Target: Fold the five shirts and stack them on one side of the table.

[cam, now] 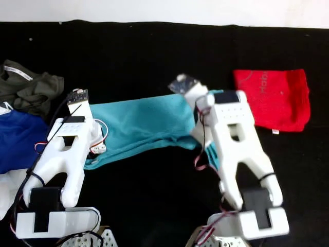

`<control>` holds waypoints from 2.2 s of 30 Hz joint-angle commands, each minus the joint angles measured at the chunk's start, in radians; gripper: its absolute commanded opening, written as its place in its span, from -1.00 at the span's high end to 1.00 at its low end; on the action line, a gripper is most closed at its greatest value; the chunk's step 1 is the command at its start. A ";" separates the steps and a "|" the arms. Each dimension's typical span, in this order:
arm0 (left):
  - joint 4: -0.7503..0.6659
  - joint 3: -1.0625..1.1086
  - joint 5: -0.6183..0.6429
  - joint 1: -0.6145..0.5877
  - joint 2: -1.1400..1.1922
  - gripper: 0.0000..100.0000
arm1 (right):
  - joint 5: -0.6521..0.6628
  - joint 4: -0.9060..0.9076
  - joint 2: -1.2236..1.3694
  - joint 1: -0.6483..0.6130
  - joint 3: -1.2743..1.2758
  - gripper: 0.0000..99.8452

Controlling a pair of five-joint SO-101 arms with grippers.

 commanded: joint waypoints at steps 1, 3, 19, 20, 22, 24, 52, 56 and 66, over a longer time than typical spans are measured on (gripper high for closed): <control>-0.018 -0.007 0.005 -0.001 0.010 0.98 | 0.012 0.008 0.166 0.018 -0.255 0.98; -0.018 -0.007 0.005 -0.001 0.010 0.98 | 0.008 0.012 0.288 0.018 -0.398 0.98; -0.018 -0.007 0.005 -0.001 0.004 0.98 | -0.336 0.292 0.760 0.091 -1.285 0.65; -0.017 -0.008 0.005 -0.001 0.002 0.98 | -0.336 0.340 0.760 0.091 -1.328 0.65; 0.025 -0.030 0.006 0.001 -0.005 0.98 | -0.336 0.417 0.760 0.091 -1.402 0.65; 0.110 -0.071 0.006 0.004 -0.041 0.98 | -0.338 0.420 0.757 0.102 -1.442 0.65; 0.120 -0.283 0.032 -0.245 0.070 0.53 | -0.334 0.415 -0.027 -0.031 -0.694 0.65; 0.124 -0.384 0.032 -0.243 0.170 0.53 | -0.334 0.415 -0.081 -0.030 -0.630 0.65; 0.140 -0.424 0.032 -0.206 0.306 0.53 | -0.334 0.415 -0.102 -0.031 -0.590 0.65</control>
